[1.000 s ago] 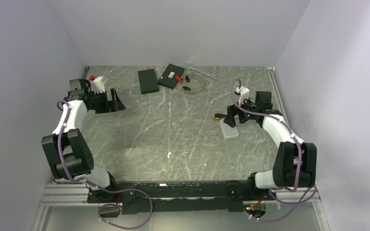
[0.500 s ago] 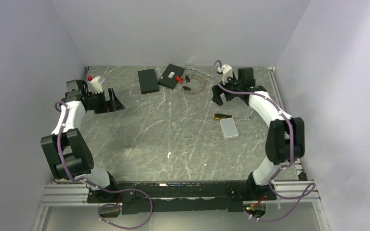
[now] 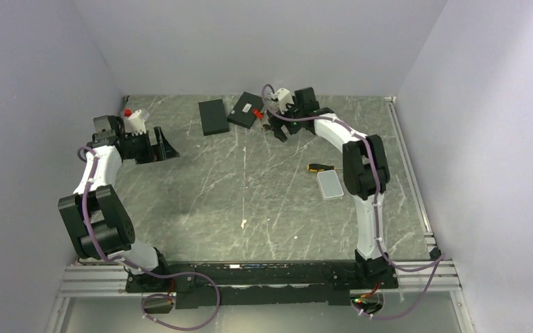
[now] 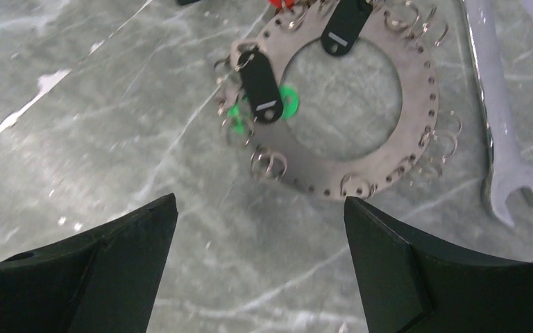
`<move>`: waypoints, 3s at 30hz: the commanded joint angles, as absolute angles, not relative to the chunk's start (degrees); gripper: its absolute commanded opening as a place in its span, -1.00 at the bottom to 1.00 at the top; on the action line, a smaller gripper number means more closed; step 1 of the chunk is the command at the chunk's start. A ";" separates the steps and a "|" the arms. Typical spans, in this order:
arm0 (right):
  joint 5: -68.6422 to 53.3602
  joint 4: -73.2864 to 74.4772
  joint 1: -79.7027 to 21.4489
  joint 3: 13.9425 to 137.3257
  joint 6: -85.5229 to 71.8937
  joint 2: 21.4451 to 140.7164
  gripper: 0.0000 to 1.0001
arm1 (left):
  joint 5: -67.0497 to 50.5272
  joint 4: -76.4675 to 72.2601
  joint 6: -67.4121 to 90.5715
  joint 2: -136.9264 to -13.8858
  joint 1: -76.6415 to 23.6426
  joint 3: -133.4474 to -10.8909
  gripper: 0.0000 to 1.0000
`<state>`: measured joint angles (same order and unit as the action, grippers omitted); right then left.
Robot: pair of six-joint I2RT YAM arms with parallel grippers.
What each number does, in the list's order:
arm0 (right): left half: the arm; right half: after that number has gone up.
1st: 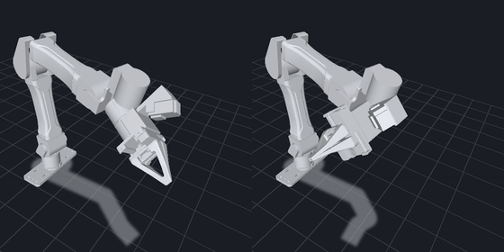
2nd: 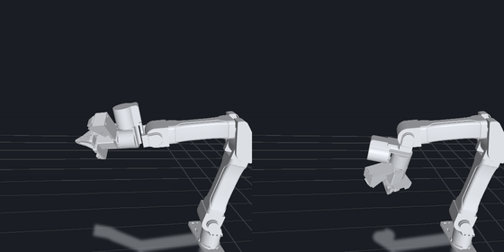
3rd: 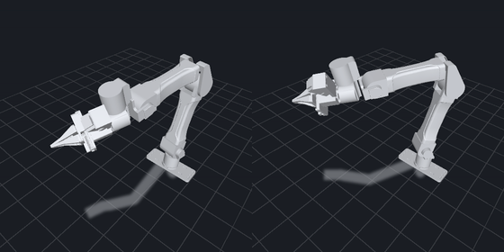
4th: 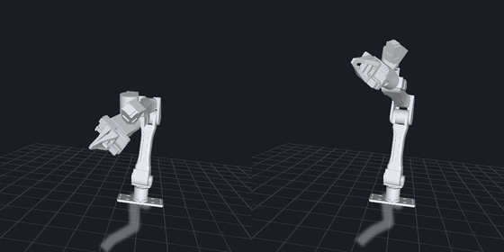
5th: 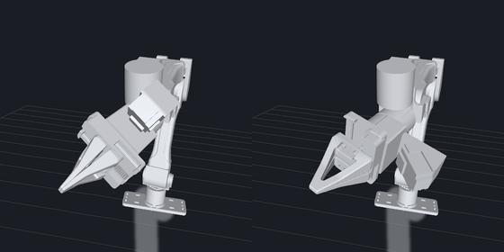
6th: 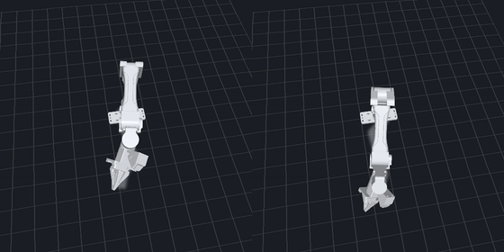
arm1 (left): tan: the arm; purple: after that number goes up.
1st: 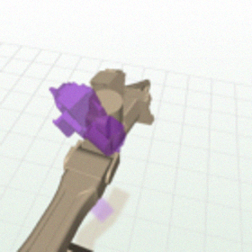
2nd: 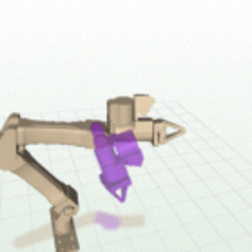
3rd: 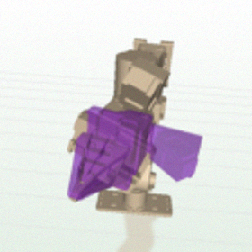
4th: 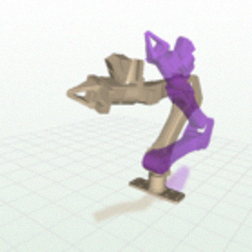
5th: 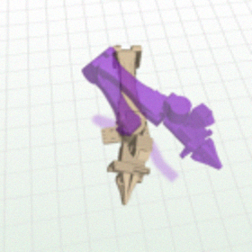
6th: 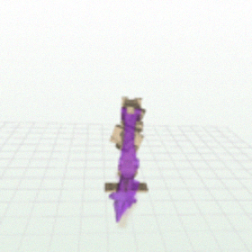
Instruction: Remove the keys from the keyring
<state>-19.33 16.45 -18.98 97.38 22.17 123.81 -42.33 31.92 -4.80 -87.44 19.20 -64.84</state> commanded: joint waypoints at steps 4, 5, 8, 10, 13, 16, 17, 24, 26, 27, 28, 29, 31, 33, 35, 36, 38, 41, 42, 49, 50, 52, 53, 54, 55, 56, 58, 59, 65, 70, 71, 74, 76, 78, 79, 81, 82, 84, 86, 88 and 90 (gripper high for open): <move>-13.86 19.23 -21.01 110.58 23.81 132.01 0.77 | -44.82 30.74 -3.98 -86.17 19.75 -64.34 0.99; -14.15 19.46 -21.23 111.33 24.08 132.64 0.74 | -44.74 30.68 -4.00 -86.28 19.73 -64.30 0.99; -14.51 19.66 -22.13 112.67 24.68 134.28 0.70 | -45.48 30.84 -4.30 -86.46 19.86 -64.33 0.99; -14.90 20.15 -22.59 113.62 24.97 135.36 0.68 | -45.70 30.78 -4.39 -86.53 19.86 -64.26 0.99; -15.69 20.34 -23.14 114.46 25.13 136.37 0.62 | -45.22 30.65 -4.16 -86.62 19.88 -64.13 0.99; -14.90 21.05 -23.50 116.57 25.14 138.24 0.49 | -45.13 30.75 -4.22 -86.87 19.91 -64.27 0.99; -14.65 21.22 -23.55 117.21 25.07 139.11 0.46 | -45.25 30.84 -4.22 -86.92 19.99 -64.33 0.99; -14.81 21.88 -23.86 119.22 25.45 141.47 0.21 | -45.73 30.76 -4.39 -86.96 20.10 -64.22 0.99; -14.81 21.88 -23.91 118.89 25.41 141.49 0.06 | -45.75 30.91 -4.44 -87.16 20.12 -64.30 0.99; -14.96 21.96 -23.95 118.60 25.22 141.32 0.00 | -45.84 30.93 -4.48 -87.18 20.09 -64.31 0.99; -15.16 22.12 -23.99 118.17 25.10 141.06 -0.06 | -45.87 30.94 -4.48 -87.19 20.08 -64.32 0.99; -15.32 22.10 -23.99 117.56 25.01 140.61 -0.11 | -45.94 30.94 -4.55 -87.14 20.12 -64.29 0.99; -15.67 21.93 -23.99 115.91 25.01 138.99 -0.19 | -45.85 31.03 -4.61 -87.02 20.08 -64.42 0.99; -15.86 21.45 -23.99 113.53 24.98 136.97 -0.39 | -45.73 31.16 -4.74 -86.80 20.12 -64.41 0.99; -15.76 21.03 -24.06 110.97 25.05 134.89 -0.66 | -45.86 31.00 -4.75 -86.54 20.13 -64.33 0.99; -15.51 20.93 -24.00 110.02 25.01 133.95 -0.76 | -46.00 30.95 -4.75 -86.54 20.13 -64.31 0.99; -15.52 21.01 -23.99 108.29 24.92 131.94 -0.88 | -46.47 30.94 -4.75 -86.40 20.13 -64.30 0.99; -14.98 20.23 -23.99 105.77 24.78 128.68 -1.00 | -46.66 31.09 -4.83 -86.31 20.13 -64.40 0.99; -14.88 20.10 -23.99 105.21 24.75 127.54 -1.00 | -46.54 31.11 -4.91 -86.31 20.08 -64.34 0.99; -15.31 21.91 -23.91 105.73 23.85 121.83 -1.00 | -46.27 32.38 -5.93 -86.45 20.13 -65.43 0.99; -15.60 22.34 -23.88 105.78 23.73 120.98 -1.00 | -46.52 32.42 -6.12 -86.29 20.08 -65.52 0.99; -16.31 23.67 -23.91 106.22 23.81 119.49 -1.00 | -47.58 32.87 -6.83 -85.99 20.12 -65.84 0.99; -16.62 24.44 -23.91 106.49 23.75 118.56 -1.00 | -48.19 33.30 -7.19 -85.84 20.12 -66.09 0.99; -17.11 25.37 -23.88 106.74 23.78 117.87 -1.00 | -48.95 33.65 -7.58 -85.67 20.13 -66.27 0.99; -17.65 26.32 -23.90 106.97 23.81 117.10 -1.00 | -49.62 34.05 -7.98 -85.47 20.13 -66.54 0.99; -18.19 27.09 -23.91 106.97 23.77 116.21 -1.00 | -50.23 34.33 -8.38 -85.25 20.08 -66.81 0.99; -19.33 28.50 -23.91 106.77 23.60 114.48 -1.00 | -52.19 34.96 -9.40 -84.74 20.13 -67.19 0.99; -19.94 29.23 -23.86 106.59 23.44 113.58 -1.00 | -53.28 35.43 -10.00 -84.29 20.13 -67.49 0.99; -25.45 33.85 -23.91 104.38 21.34 107.41 -1.00 | -61.07 39.49 -14.39 -82.99 19.35 -70.48 0.99; -31.79 35.67 -23.99 100.99 17.63 102.65 -1.00 | -65.24 41.82 -16.05 -82.17 14.54 -73.87 0.99; -33.30 35.75 -23.99 100.26 16.65 101.80 -1.00 | -64.92 41.38 -15.88 -81.89 12.69 -74.21 0.99; -38.29 36.00 -24.16 98.21 13.73 99.87 -1.00 | -62.72 37.03 -13.84 -80.46 6.39 -73.71 0.98; -42.06 36.12 -24.33 96.99 12.01 98.88 -1.00 | -60.85 32.53 -12.54 -79.45 2.09 -72.57 0.96; -44.77 35.81 -24.61 95.14 10.50 97.73 -1.00 | -60.59 27.75 -11.98 -79.26 -1.39 -71.65 0.86; -45.96 35.70 -24.81 94.41 9.94 97.21 -1.00 | -60.89 26.45 -11.69 -79.76 -2.45 -71.61 0.80; -48.07 35.76 -25.21 93.19 8.83 96.51 -1.00 | -61.54 23.93 -11.49 -80.95 -3.90 -71.53 0.73; -48.94 35.73 -25.49 92.57 8.33 96.08 -1.00 | -61.44 22.70 -11.85 -81.29 -5.00 -71.10 0.71; -50.65 35.30 -25.94 91.16 7.23 95.35 -1.00 | -61.28 22.22 -14.21 -82.10 -7.16 -70.68 0.70; -51.69 34.77 -26.54 89.95 6.46 94.80 -1.00 | -60.74 24.46 -18.01 -83.02 -10.04 -70.83 0.72; -52.18 34.30 -27.07 88.95 5.91 94.25 -1.00 | -59.35 26.18 -21.36 -83.64 -12.63 -70.63 0.75; -52.85 33.69 -27.36 88.21 5.43 93.67 -1.00 | -59.04 27.06 -23.67 -83.91 -14.37 -69.84 0.78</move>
<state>-47.81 36.88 -26.57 88.84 7.97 97.80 -59.59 26.26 -16.93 -83.13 -10.83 -70.91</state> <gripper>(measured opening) 0.022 0.879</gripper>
